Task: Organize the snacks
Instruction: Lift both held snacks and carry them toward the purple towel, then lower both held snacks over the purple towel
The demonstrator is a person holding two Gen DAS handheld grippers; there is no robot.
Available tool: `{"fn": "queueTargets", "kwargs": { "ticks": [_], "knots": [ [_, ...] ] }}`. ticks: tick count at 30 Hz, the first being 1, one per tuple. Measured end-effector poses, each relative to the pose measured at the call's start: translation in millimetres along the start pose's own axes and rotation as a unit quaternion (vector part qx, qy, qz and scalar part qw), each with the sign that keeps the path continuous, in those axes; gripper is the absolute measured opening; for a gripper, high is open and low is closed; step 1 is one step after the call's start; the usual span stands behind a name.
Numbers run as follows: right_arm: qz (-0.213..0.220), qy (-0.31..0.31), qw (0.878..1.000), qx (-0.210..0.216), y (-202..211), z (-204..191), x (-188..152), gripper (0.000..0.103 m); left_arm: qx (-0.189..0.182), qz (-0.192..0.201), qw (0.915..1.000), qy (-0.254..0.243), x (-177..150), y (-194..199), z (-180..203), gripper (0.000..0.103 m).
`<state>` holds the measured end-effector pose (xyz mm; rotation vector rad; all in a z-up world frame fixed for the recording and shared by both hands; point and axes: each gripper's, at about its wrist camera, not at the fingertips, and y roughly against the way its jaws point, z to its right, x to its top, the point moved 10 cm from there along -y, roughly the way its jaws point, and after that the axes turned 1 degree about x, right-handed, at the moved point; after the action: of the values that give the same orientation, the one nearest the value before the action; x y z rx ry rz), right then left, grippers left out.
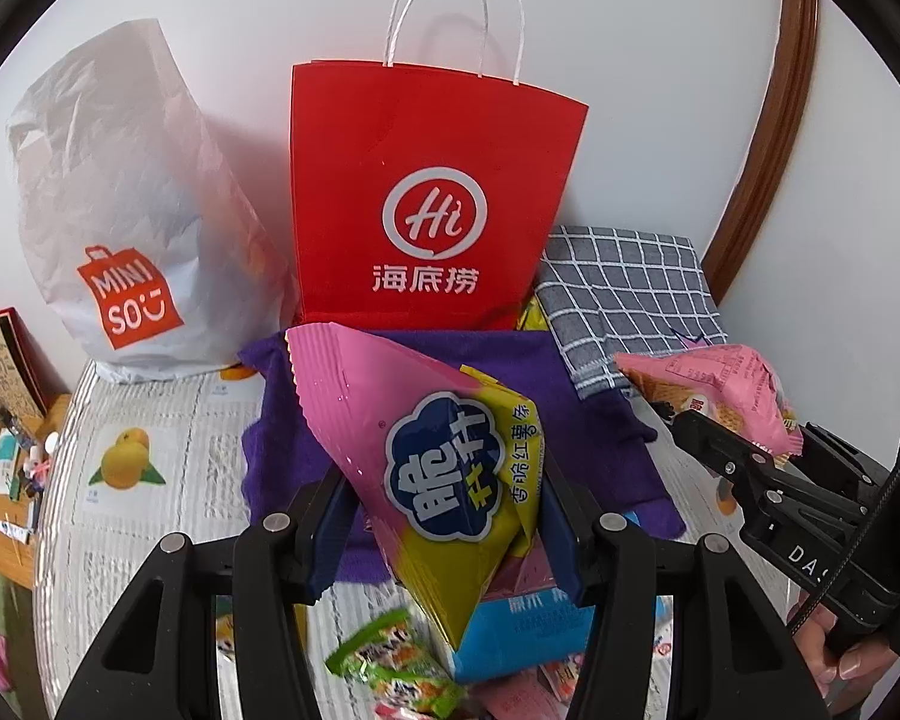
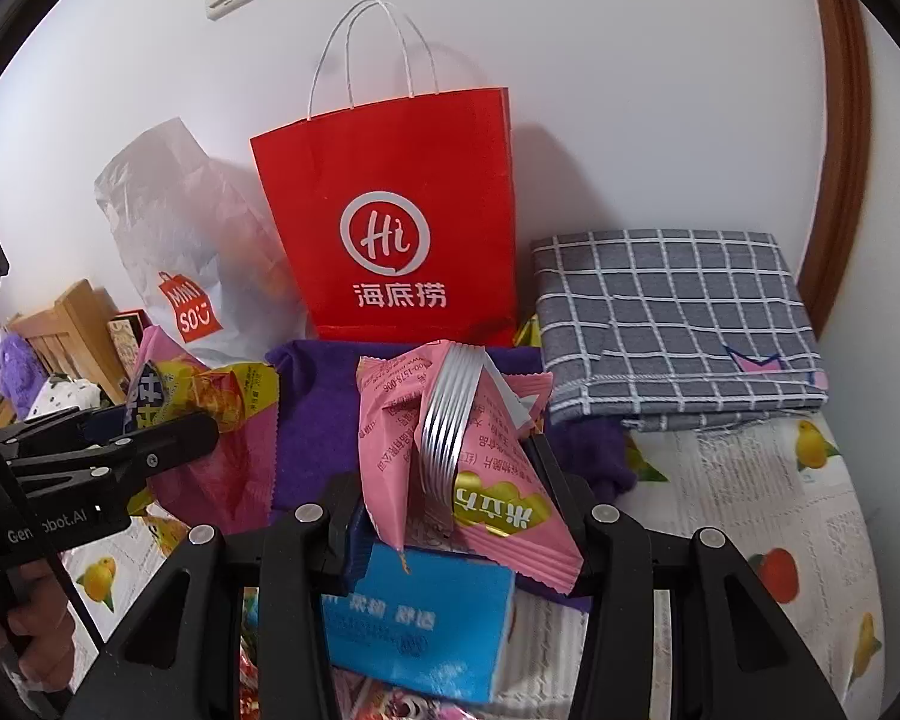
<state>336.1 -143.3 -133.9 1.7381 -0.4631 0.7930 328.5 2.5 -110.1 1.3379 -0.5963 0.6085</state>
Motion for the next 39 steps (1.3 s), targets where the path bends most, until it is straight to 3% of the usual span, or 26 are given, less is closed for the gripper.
{"fn": "queueTargets", "kwargs": {
  "ticks": [21,39],
  "knots": [
    [-0.002,0.003,1.0,0.008,-65.7,5.1,53.4,0.045,0.021,-0.013,0.9995,0.02,37.8,-60.4,-41.1,0.052],
    [-0.063,0.008,0.998,-0.022,-127.5,33.8,30.4,0.045,0.027,-0.067,0.997,0.029,13.0,-114.7,-59.3,0.052]
  ]
}}
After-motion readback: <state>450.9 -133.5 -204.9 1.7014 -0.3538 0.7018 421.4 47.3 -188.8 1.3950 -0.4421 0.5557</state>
